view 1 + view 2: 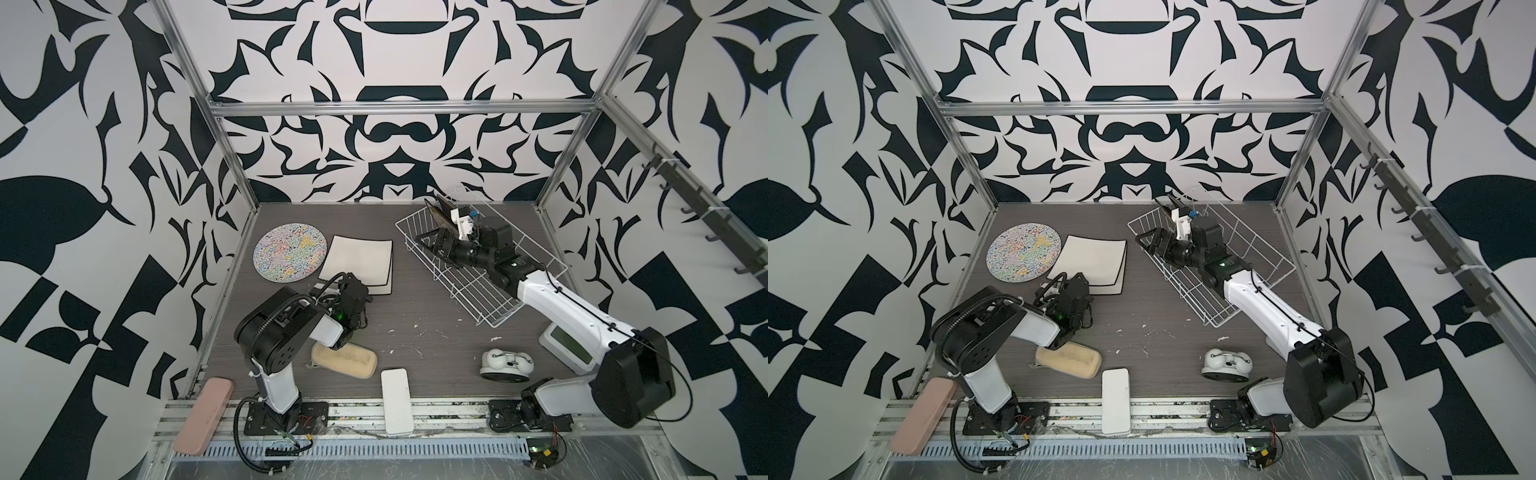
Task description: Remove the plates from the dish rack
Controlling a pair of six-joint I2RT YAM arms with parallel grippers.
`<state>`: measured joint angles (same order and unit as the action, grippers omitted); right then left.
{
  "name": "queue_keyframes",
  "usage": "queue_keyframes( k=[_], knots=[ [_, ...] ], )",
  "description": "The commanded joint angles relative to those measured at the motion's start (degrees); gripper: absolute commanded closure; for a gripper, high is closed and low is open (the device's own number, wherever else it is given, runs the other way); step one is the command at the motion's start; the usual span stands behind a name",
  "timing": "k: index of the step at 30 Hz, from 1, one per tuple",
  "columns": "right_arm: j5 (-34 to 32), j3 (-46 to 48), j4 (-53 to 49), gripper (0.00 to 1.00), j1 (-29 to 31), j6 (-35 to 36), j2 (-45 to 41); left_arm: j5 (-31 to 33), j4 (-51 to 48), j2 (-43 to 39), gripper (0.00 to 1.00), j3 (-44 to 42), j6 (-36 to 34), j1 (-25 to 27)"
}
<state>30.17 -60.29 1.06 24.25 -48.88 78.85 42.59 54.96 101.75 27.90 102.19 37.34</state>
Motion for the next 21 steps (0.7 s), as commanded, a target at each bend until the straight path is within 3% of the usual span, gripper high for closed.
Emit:
queue_keyframes(
  k=[1, 15, 21],
  knots=[
    [-0.5, -2.4, 1.5, 0.01, 0.3, 1.2, -0.6, 2.7, 8.6, -0.9, 1.0, 2.8, 1.2, -0.2],
    [-0.7, -2.3, 0.9, 0.01, 0.3, 1.9, -0.6, 3.0, 8.1, -0.4, 1.0, 2.6, 1.9, -0.2],
    [-0.8, -2.3, 0.6, 0.01, 0.3, 2.1, -0.7, 2.9, 7.7, -0.7, 0.93, 2.8, 1.8, -0.2]
  ],
)
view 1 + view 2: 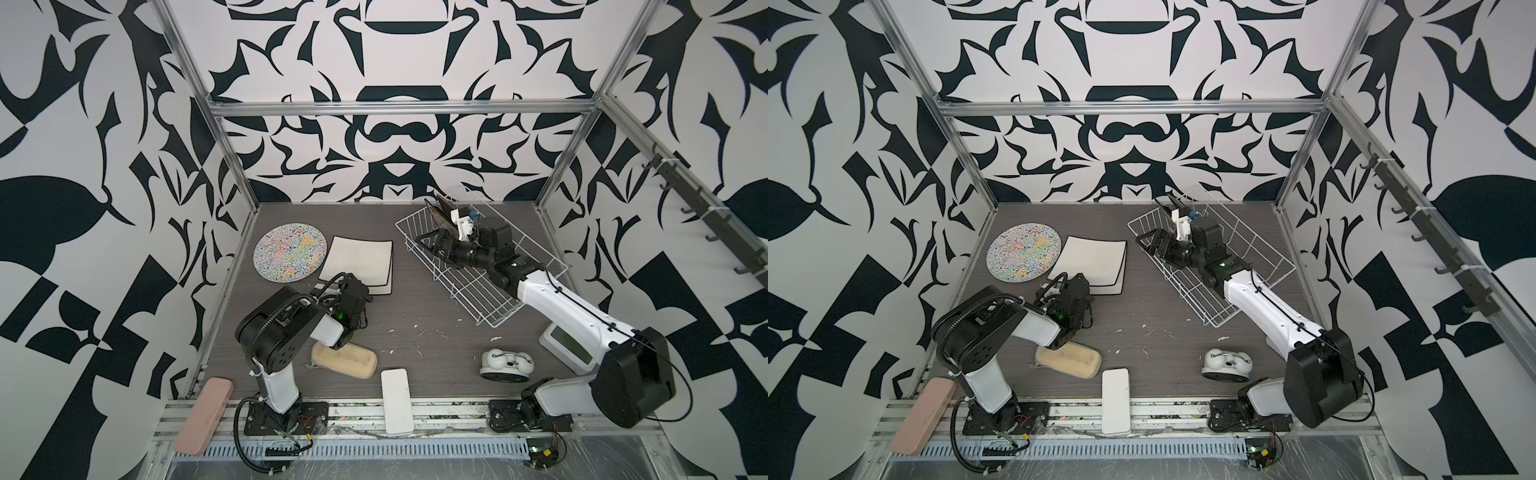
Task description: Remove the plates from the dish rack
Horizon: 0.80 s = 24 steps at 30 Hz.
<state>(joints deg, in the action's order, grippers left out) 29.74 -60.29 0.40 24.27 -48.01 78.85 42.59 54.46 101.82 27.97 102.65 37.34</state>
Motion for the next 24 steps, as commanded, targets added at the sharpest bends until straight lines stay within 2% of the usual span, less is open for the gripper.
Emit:
queue_keyframes(
  k=[1, 5, 24],
  knots=[
    [-0.4, -2.4, 1.3, 0.01, 0.3, 1.3, -0.7, 2.9, 8.2, -0.7, 0.93, 2.6, 1.4, -0.2],
    [-0.4, -2.4, 1.0, 0.01, 0.3, 1.5, -0.8, 2.9, 8.2, -0.7, 0.93, 2.7, 1.4, -0.2],
    [-0.6, -2.3, 0.7, 0.01, 0.3, 1.7, -0.9, 2.6, 9.4, -0.2, 0.79, 2.2, 1.9, -0.3]
  ],
)
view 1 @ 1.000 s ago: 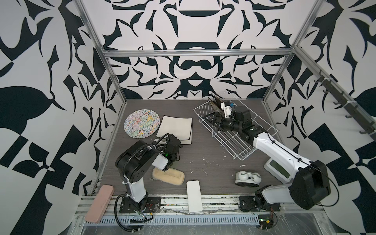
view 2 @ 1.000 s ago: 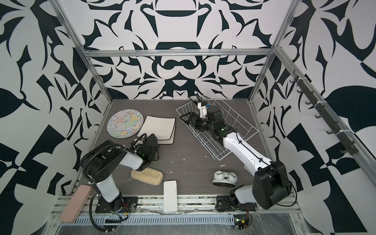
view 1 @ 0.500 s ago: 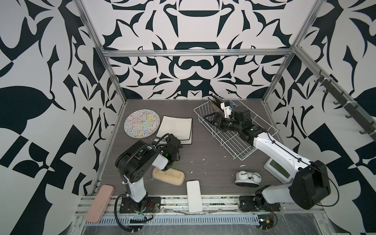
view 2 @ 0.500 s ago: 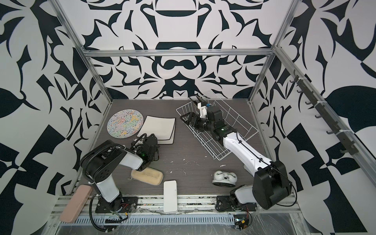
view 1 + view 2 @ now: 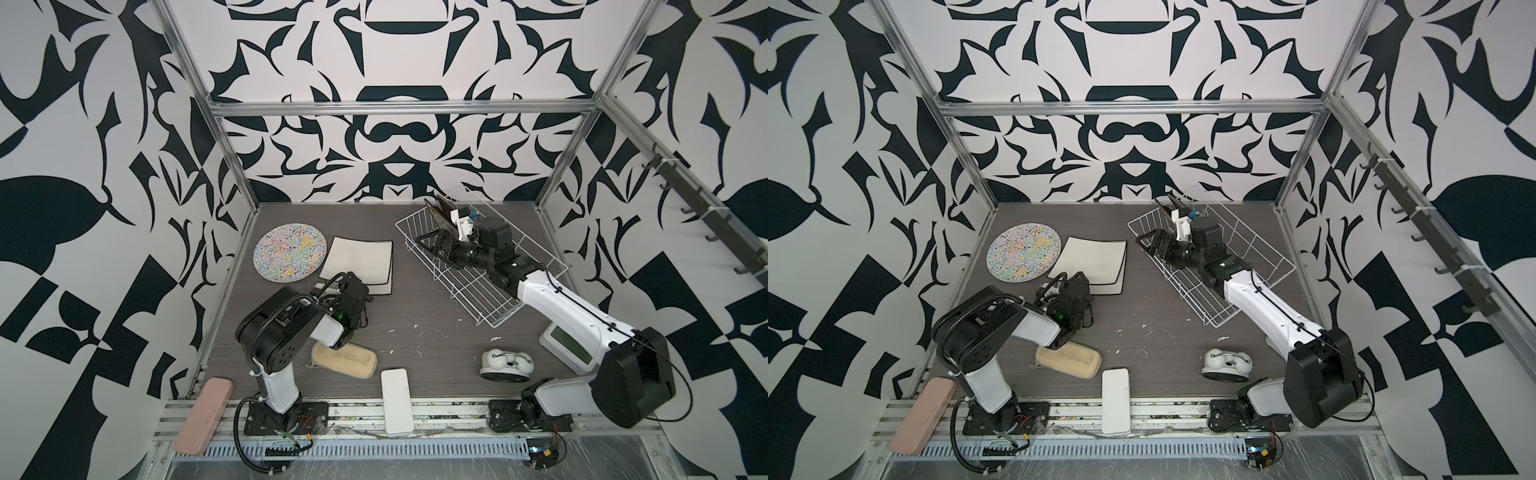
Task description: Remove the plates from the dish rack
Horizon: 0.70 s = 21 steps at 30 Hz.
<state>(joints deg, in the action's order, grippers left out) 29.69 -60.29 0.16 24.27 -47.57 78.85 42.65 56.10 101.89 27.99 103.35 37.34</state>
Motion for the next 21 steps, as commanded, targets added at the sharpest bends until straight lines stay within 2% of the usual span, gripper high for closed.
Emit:
queue_keyframes(
  k=[1, 6, 12, 21],
  knots=[
    [-0.6, -2.4, 0.9, 0.01, 0.3, 1.3, -0.9, 2.5, 7.7, -0.2, 0.78, 2.2, 1.2, -0.3],
    [-0.6, -2.3, 0.8, 0.01, 0.3, 1.2, -1.0, 2.6, 7.7, -0.4, 0.74, 2.0, 1.2, -0.2],
    [-0.7, -2.4, 0.5, 0.01, 0.3, 1.3, -1.1, 2.5, 6.7, -0.8, 0.65, 1.9, 1.6, -0.2],
    [-0.9, -2.4, -0.2, 0.01, 0.3, 1.9, -1.6, 1.6, -0.2, -2.9, 0.44, 2.4, 4.6, -0.2]
  ],
)
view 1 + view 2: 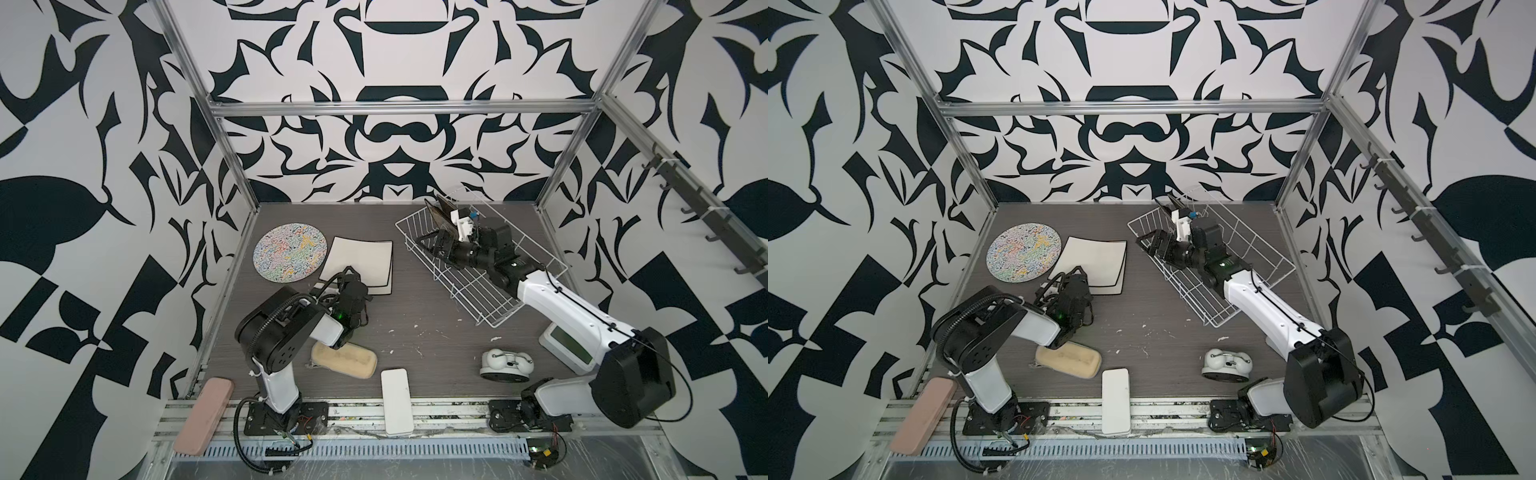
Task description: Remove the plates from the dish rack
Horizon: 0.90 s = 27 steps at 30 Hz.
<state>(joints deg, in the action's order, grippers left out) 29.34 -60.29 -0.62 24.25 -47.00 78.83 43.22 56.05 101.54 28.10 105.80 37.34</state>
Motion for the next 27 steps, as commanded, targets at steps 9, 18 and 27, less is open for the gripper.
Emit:
queue_keyframes(
  k=[9, 18, 27],
  knots=[
    [-0.7, -2.3, 0.1, 0.01, 0.3, 1.5, -2.1, 0.8, -8.1, -5.5, 0.24, 2.4, 5.6, -0.2],
    [-0.9, -2.1, 0.0, 0.01, 0.3, 1.7, -2.4, -0.4, -16.6, -7.4, 0.16, 4.2, 9.4, -0.2],
    [-1.0, -2.1, -0.3, 0.01, 0.3, 2.1, -2.8, -1.4, -23.4, -9.1, 0.07, 5.8, 11.6, -0.2]
  ],
)
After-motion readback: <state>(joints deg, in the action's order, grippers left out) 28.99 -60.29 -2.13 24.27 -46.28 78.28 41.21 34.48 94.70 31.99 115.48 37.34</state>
